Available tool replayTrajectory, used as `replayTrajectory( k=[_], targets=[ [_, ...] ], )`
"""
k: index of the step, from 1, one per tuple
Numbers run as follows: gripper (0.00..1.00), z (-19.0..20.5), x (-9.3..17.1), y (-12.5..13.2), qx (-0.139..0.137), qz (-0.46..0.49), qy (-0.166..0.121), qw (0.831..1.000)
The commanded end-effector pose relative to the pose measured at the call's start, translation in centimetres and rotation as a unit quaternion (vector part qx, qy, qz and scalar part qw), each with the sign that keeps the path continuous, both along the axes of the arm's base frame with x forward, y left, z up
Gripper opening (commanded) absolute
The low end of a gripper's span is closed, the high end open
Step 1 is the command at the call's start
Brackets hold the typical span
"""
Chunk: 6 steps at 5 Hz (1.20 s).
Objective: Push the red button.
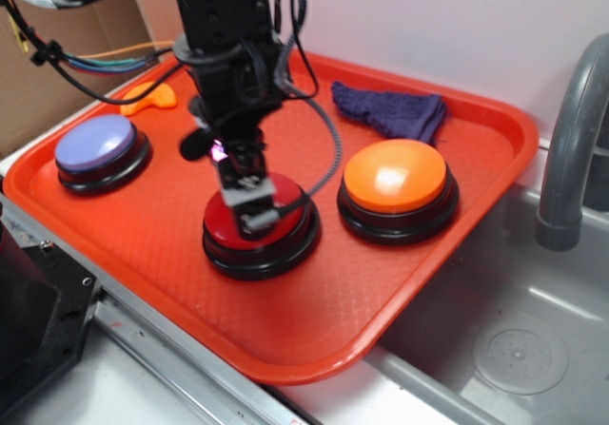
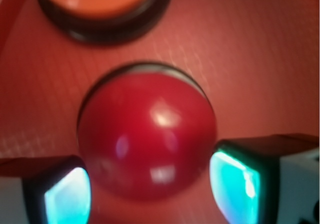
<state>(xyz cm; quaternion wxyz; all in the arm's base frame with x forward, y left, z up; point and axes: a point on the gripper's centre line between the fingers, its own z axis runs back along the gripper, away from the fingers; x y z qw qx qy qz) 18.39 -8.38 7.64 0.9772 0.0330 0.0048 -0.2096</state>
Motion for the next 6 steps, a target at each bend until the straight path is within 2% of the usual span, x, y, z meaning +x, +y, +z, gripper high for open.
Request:
replayTrajectory(
  k=[1, 3, 6],
  targets=[
    [1.00, 3.4, 0.6, -0.4, -0.016, 0.008, -0.011, 1.000],
    [1.00, 4.5, 0.8, -0.1, -0.025, 0.019, -0.018, 0.999],
    [1.00, 6.1, 1.6, -0.3, -0.021, 0.022, -0.037, 0.999]
  ],
)
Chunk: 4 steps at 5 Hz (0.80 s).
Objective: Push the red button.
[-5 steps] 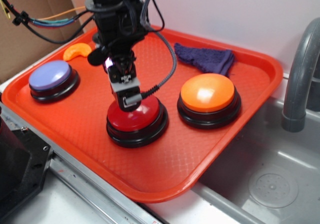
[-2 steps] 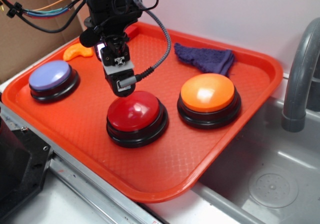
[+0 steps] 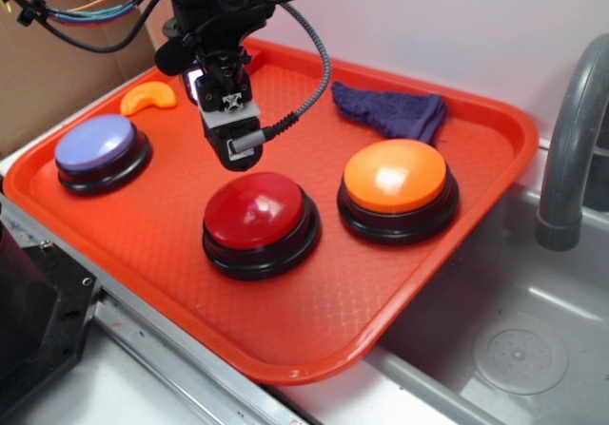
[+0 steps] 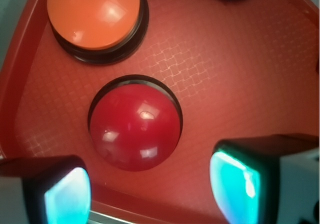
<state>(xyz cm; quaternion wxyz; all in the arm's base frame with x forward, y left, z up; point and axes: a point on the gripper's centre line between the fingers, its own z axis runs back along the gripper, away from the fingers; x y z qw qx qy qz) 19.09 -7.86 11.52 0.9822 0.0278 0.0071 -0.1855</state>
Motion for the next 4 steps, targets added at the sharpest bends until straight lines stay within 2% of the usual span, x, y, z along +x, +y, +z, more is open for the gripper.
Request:
replayTrajectory(
  k=[1, 4],
  targets=[
    [1.00, 2.9, 1.2, -0.6, -0.014, -0.002, -0.045, 0.999],
    [1.00, 4.3, 1.7, 0.0, -0.012, 0.012, -0.055, 0.998]
  ],
)
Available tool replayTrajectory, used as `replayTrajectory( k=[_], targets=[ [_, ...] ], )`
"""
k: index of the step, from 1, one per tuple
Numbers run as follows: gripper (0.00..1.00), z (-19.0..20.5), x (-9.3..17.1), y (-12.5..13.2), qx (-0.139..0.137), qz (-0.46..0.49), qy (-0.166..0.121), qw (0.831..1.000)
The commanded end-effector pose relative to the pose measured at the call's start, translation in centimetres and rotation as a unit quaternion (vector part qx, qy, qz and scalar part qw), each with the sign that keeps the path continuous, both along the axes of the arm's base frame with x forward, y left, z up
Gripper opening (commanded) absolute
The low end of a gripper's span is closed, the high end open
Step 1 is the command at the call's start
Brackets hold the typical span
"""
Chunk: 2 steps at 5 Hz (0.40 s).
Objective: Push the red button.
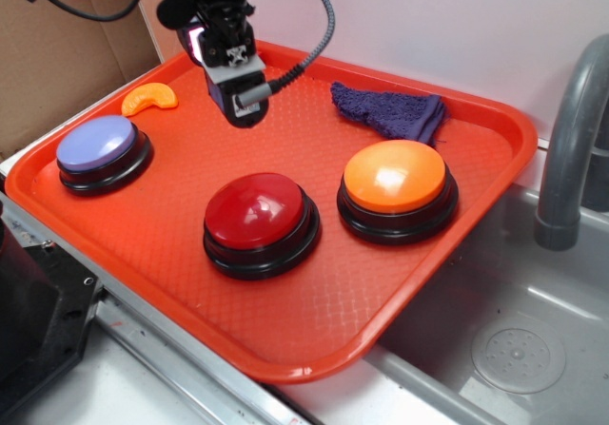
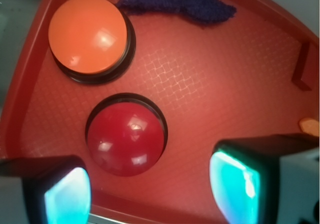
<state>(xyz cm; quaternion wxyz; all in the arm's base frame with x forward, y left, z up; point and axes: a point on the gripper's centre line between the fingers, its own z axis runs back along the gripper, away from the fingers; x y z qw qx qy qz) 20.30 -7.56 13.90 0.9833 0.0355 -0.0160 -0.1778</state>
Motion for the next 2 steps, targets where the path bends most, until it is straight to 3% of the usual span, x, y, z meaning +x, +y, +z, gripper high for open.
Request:
replayTrajectory(
  k=[1, 2],
  targets=[
    [1.00, 2.30, 0.45, -0.21, -0.011, 0.009, -0.038, 0.999],
    [1.00, 2.58, 0.31, -0.10, -0.005, 0.008, -0.045, 0.999]
  ],
)
